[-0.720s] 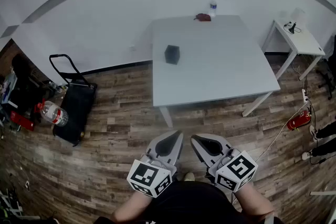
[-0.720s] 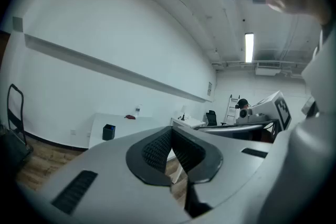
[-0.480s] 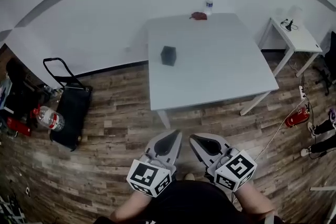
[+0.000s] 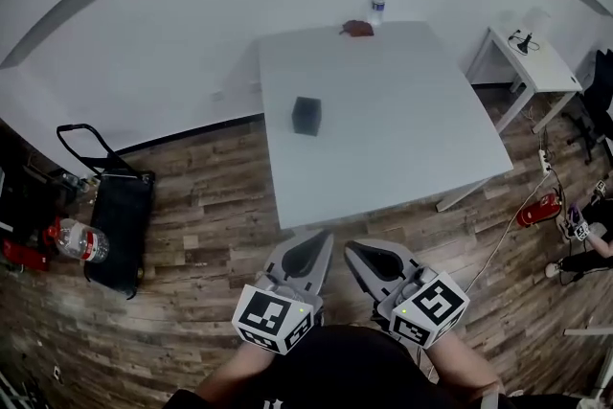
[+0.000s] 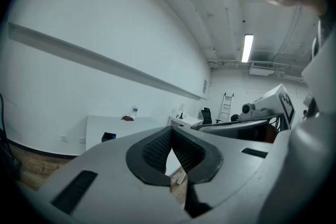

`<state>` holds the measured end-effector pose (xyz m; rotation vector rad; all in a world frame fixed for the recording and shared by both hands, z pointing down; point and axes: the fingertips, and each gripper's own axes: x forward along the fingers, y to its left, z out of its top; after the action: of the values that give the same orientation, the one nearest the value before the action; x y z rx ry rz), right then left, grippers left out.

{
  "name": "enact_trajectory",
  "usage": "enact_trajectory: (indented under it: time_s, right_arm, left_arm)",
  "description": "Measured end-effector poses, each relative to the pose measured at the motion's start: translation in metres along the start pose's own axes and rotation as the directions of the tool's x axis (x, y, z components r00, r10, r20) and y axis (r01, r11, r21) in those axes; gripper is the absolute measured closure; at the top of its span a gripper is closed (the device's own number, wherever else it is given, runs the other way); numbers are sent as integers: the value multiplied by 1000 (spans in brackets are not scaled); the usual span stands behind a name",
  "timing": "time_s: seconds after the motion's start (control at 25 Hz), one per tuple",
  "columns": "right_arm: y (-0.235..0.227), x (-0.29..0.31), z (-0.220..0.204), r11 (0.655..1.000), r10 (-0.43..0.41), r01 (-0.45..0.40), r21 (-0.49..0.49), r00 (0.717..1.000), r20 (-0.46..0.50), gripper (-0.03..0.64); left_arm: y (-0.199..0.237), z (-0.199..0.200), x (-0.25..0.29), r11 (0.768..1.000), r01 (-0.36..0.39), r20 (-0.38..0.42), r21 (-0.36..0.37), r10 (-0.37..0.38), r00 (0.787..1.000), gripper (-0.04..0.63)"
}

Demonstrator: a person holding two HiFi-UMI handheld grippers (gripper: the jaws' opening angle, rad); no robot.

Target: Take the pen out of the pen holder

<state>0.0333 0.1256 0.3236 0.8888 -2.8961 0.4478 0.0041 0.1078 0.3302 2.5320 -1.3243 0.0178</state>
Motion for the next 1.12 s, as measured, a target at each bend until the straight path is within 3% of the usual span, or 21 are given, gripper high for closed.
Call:
enact_trajectory:
  time_s: [0.36,0.68,1.12]
  right_arm:
    - [-28,61,23,996,-89,89,-1,996,10,601]
    - [-54,88,21,992,-122,122,33,993,-10,601]
    - [-131,137,35,994,-56,57,98,998,-15,601]
  left_arm:
    - [72,10,32,998,54,-34,23,-53,998,588]
    - [117,4,71,995,54,-65,80,-49,997,588]
    - [170,-16,165,964,40,-81,263,-19,996,588]
